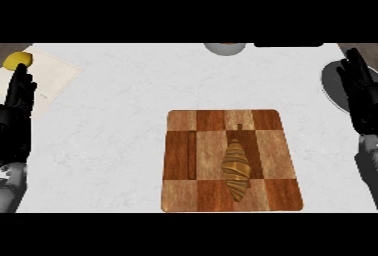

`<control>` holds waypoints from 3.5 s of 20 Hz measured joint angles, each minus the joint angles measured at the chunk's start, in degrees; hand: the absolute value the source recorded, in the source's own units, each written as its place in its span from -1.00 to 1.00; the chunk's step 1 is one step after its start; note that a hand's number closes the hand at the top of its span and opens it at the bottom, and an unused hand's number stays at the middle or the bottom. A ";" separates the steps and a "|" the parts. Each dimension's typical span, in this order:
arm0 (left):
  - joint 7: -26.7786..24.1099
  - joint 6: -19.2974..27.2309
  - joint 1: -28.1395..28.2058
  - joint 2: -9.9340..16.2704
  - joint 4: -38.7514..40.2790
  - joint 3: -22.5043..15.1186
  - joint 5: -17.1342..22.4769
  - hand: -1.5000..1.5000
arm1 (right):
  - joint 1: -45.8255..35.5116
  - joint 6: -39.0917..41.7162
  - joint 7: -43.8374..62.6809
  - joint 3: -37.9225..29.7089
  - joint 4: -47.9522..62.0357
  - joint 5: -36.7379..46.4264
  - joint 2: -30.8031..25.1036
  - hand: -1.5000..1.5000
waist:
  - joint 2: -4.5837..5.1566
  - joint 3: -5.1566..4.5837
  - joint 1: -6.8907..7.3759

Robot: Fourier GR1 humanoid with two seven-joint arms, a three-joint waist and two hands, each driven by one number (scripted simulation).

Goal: Pick the croissant from the cutting board and place it in the pan

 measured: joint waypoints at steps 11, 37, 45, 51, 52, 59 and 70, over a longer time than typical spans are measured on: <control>-0.30 -7.45 0.87 -8.34 1.71 -0.78 11.91 0.00 | 4.02 12.40 -11.04 7.26 -11.01 1.38 0.31 -1.00 | -0.13 0.15 -0.27; -1.44 -14.06 -0.17 -11.72 5.16 1.07 13.27 0.00 | 1.88 30.39 5.94 19.94 -27.30 30.41 -15.37 -1.00 | 0.19 0.12 2.04; -1.63 -15.31 -0.04 -11.85 5.88 2.50 12.95 0.00 | -1.13 44.33 18.14 28.29 -30.05 32.54 -12.77 -1.00 | 0.08 0.16 1.39; 0.11 -14.80 -0.38 -12.96 4.77 2.97 11.72 0.00 | -0.51 48.89 22.15 31.17 -34.04 38.87 -11.24 -1.00 | 0.02 0.19 1.07; -0.62 -15.38 -0.70 -12.98 5.89 3.50 11.85 0.00 | -0.46 49.69 23.60 31.80 -35.33 39.86 -10.77 -1.00 | 0.03 0.20 0.98; -1.18 -16.53 0.47 -14.31 5.47 4.25 10.53 0.00 | -0.88 53.51 28.77 33.32 -37.72 46.90 -4.39 -1.00 | 0.04 0.21 1.05; -0.36 -18.30 0.34 -15.70 4.86 6.16 8.98 0.00 | -2.54 56.05 31.12 35.49 -30.27 55.79 6.70 -1.00 | 0.08 0.22 1.15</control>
